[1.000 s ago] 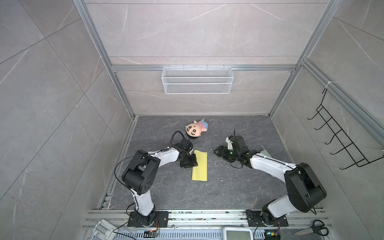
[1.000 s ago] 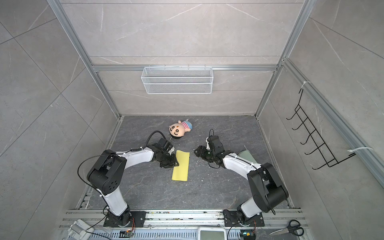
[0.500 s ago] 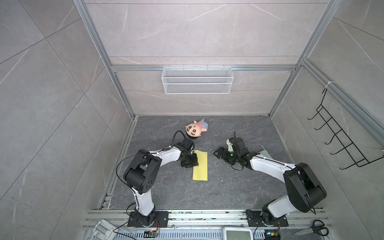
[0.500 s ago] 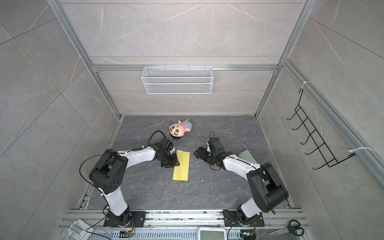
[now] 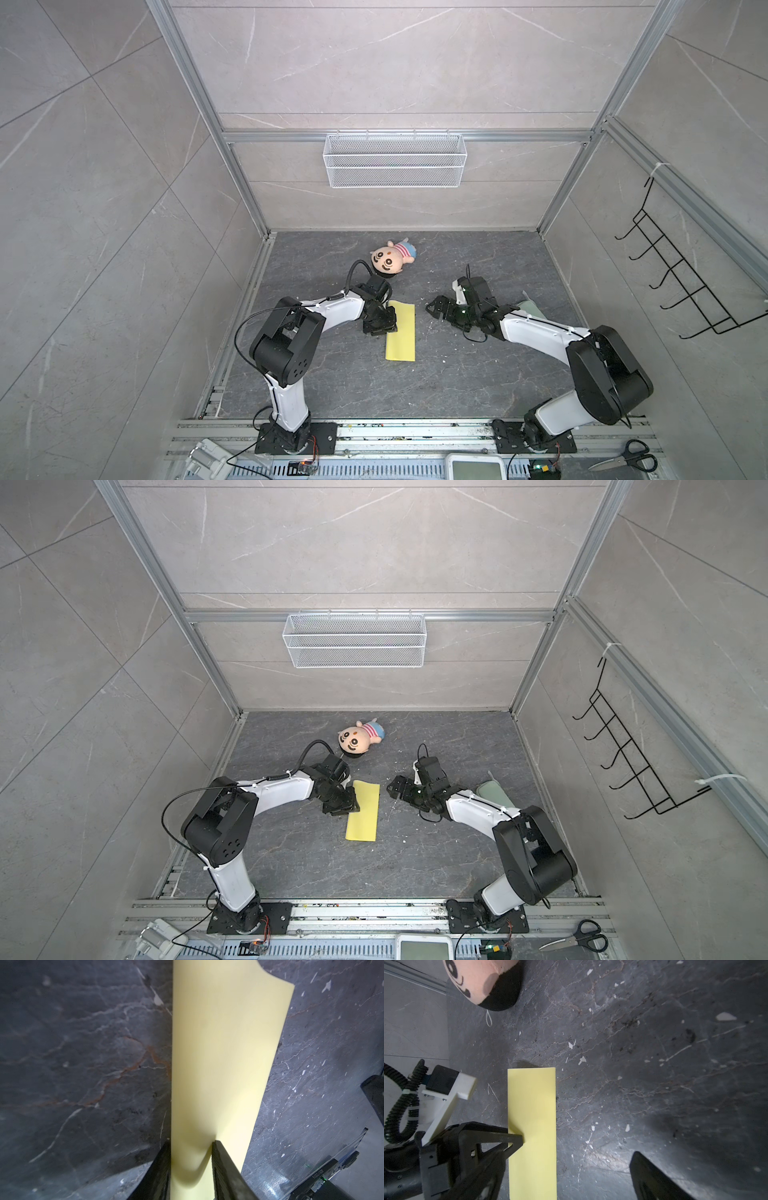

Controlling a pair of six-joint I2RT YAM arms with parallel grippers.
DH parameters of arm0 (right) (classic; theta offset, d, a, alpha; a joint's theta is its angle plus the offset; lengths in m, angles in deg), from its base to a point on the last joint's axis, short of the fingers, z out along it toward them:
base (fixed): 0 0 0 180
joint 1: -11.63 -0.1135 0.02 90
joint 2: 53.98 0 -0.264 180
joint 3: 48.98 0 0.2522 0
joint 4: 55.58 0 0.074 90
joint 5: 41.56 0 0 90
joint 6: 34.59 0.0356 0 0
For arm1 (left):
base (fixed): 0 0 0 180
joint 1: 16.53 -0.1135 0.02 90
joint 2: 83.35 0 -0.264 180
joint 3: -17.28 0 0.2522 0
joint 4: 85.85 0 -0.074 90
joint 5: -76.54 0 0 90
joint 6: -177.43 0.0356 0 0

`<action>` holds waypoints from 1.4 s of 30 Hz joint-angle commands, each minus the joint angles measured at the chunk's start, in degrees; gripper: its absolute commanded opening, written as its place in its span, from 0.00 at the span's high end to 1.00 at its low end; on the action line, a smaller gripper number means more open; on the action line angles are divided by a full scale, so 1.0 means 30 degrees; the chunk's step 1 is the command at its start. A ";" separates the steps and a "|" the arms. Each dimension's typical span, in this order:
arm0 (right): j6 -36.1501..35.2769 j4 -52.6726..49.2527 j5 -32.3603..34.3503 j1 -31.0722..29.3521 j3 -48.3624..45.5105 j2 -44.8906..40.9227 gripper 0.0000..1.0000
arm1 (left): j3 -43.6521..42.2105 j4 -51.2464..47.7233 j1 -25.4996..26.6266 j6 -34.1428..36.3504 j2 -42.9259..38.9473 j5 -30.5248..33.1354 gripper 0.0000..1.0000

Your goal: Fold a paper plane with a square sheet of paper (pick it up from the middle)

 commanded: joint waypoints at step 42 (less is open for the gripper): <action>0.0203 0.0889 -0.6271 -0.2015 0.3525 0.7122 0.62 | -0.1036 -0.2815 0.0621 -0.0325 0.2401 0.2289 0.62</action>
